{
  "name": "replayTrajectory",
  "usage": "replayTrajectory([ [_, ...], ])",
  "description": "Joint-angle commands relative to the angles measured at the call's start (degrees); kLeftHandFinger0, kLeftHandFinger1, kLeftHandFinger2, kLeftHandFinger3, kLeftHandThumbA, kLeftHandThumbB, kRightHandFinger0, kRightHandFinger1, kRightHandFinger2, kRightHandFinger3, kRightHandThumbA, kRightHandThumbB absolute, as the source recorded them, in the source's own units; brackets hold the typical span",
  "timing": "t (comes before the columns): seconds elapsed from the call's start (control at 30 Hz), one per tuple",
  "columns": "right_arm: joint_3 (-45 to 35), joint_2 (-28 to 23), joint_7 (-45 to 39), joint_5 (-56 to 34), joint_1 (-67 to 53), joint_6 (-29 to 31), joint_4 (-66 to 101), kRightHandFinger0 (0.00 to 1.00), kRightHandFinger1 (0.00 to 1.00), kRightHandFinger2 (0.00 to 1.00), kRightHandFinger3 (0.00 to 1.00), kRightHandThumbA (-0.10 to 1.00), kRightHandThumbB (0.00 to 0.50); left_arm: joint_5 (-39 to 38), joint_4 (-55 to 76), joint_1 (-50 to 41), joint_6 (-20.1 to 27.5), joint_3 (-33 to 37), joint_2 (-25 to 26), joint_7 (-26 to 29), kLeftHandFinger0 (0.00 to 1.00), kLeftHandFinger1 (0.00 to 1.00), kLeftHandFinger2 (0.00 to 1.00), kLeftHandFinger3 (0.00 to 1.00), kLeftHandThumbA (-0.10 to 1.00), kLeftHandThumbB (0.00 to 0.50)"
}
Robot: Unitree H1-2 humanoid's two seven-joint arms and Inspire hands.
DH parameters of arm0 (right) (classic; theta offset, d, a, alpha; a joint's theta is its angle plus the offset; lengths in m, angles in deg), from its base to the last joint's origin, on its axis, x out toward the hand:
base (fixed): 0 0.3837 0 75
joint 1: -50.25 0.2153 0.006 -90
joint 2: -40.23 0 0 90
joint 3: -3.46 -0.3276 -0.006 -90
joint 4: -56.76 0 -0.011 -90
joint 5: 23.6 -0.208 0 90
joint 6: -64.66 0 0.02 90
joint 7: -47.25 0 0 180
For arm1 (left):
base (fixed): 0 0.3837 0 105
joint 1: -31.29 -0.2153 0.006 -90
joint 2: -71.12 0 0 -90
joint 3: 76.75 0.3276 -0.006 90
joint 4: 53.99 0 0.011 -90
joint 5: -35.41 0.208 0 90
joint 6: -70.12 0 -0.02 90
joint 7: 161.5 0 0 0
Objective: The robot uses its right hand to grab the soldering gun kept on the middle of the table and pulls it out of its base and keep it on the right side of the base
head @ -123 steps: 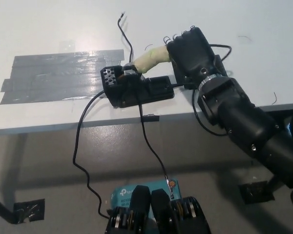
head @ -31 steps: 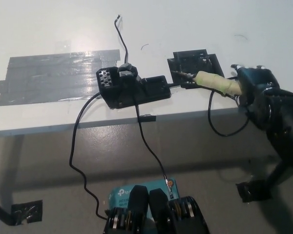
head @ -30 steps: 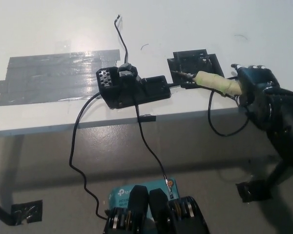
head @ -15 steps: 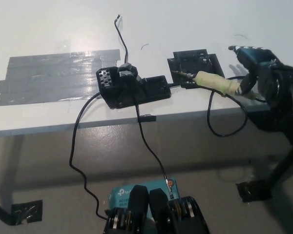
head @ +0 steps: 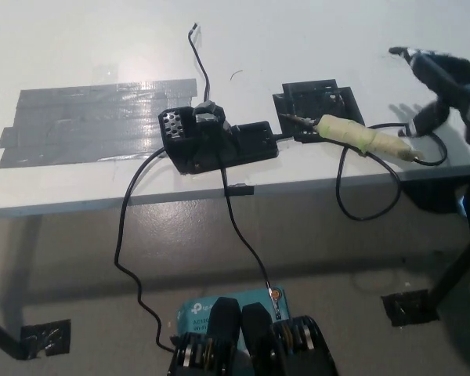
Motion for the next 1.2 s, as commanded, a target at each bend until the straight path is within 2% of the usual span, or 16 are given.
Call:
replayTrajectory([
  [0.0,-9.61,-6.06,-5.72,-8.3,-11.25,-2.34,26.79,1.0,1.0,1.0,1.0,1.0,0.5,0.69,1.42,-0.5,-0.84,-0.86,-0.29,-0.84,0.93,1.0,1.0,1.0,0.76,0.202],
  [0.03,-15.18,-4.16,-0.49,-11.67,-20.29,-2.32,35.87,1.0,1.0,1.0,1.0,1.0,0.472,0.45,1.52,-0.74,-0.84,-1.02,-0.21,0.4,0.86,0.93,1.0,1.0,0.79,0.211],
  [0.07,-16.22,-3.45,1.47,-11.74,-22.52,-2.3,37.73,1.0,1.0,1.0,1.0,1.0,0.469,0.36,1.56,-0.77,-0.84,-1.19,-0.34,0.66,0.84,0.92,1.0,1.0,0.79,0.217],
  [0.13,-19.28,-1.08,4.56,-11.04,-28.91,-2.16,41.98,1.0,1.0,1.0,1.0,1.0,0.384,-0.33,1.19,-0.77,-0.84,-1.44,-0.47,1.73,0.82,0.89,1.0,1.0,0.77,0.211],
  [0.2,-21.77,0.94,6.82,-12.19,-33.33,-1.0,43.46,1.0,1.0,1.0,1.0,1.0,0.355,-1.54,1.44,-0.99,-0.49,-1.87,-0.83,2.98,0.79,0.85,1.0,1.0,0.72,0.21],
  [0.27,-23.01,2.76,9.11,-12.4,-37.74,1.25,43.83,1.0,1.0,1.0,1.0,1.0,0.349,-2.21,1.16,-1.48,1.75,-2.89,-1.0,4.68,0.76,0.84,0.97,1.0,0.69,0.193],
  [0.3,-23.64,3.78,9.99,-12.52,-40.29,1.97,43.73,1.0,1.0,1.0,1.0,1.0,0.339,-2.52,1.24,-1.71,3.58,-3.6,-1.28,5.93,0.71,0.78,0.91,1.0,0.69,0.192],
  [0.37,-24.78,7.88,13.48,-13.43,-45.94,4.83,41.78,1.0,1.0,1.0,1.0,1.0,0.318,-2.82,1.27,-1.82,5.16,-5.01,-1.11,7.24,0.74,0.82,0.95,1.0,0.73,0.179],
  [0.4,-25.41,10.34,15.51,-14.22,-48.73,6.64,39.82,1.0,1.0,1.0,1.0,1.0,0.334,-3.32,1.33,-1.8,5.31,-5.78,-1.32,7.53,0.77,0.85,0.96,1.0,0.74,0.174],
  [0.47,-25.94,11.73,16.27,-15.23,-50.02,8.54,38.19,1.0,1.0,1.0,1.0,1.0,0.324,-3.38,0.8,-1.5,5.81,-6.08,-1.48,7.73,0.76,0.83,0.94,1.0,0.71,0.16],
  [0.53,-25.29,15.11,19.36,-14.65,-52.5,13.21,31.58,1.0,1.0,1.0,1.0,1.0,0.323,-3.2,0.28,-1.6,6.26,-6.53,-1.43,8.04,0.74,0.81,0.92,1.0,0.69,0.172],
  [0.67,-24.39,17.42,21.46,-12.89,-54.42,14.91,24.56,1.0,1.0,1.0,1.0,1.0,0.3,-2.51,1.02,-2.38,6.44,-6.19,-0.97,8.29,0.74,0.81,0.92,1.0,0.67,0.136],
  [0.97,-23.7,13.46,18.6,-15.64,-55.31,16.45,17.47,1.0,1.0,1.0,1.0,0.94,0.272,-2.4,1.32,-2.53,5.82,-5.27,-0.31,8.27,0.71,0.77,0.9,1.0,0.65,0.152],
  [1.07,-20.21,10.73,16.99,-12.21,-54.71,15.93,18.13,1.0,1.0,1.0,1.0,0.97,0.234,-2.95,1.56,-2.38,5.84,-5.45,-0.41,8.43,0.68,0.76,0.89,1.0,0.65,0.17],
  [1.1,-18.45,9.39,15.9,-11.34,-54.34,16.31,17.88,1.0,1.0,1.0,1.0,0.95,0.209,-2.91,2.18,-2.46,5.3,-5.48,-0.3,8.37,0.68,0.76,0.89,1.0,0.65,0.165],
  [1.17,-17.06,8.0,14.94,-12.72,-54.3,16.09,18.37,1.0,1.0,1.0,1.0,0.89,0.201,-2.81,2.44,-2.62,5.2,-5.4,-0.19,8.41,0.68,0.75,0.88,1.0,0.64,0.16],
])
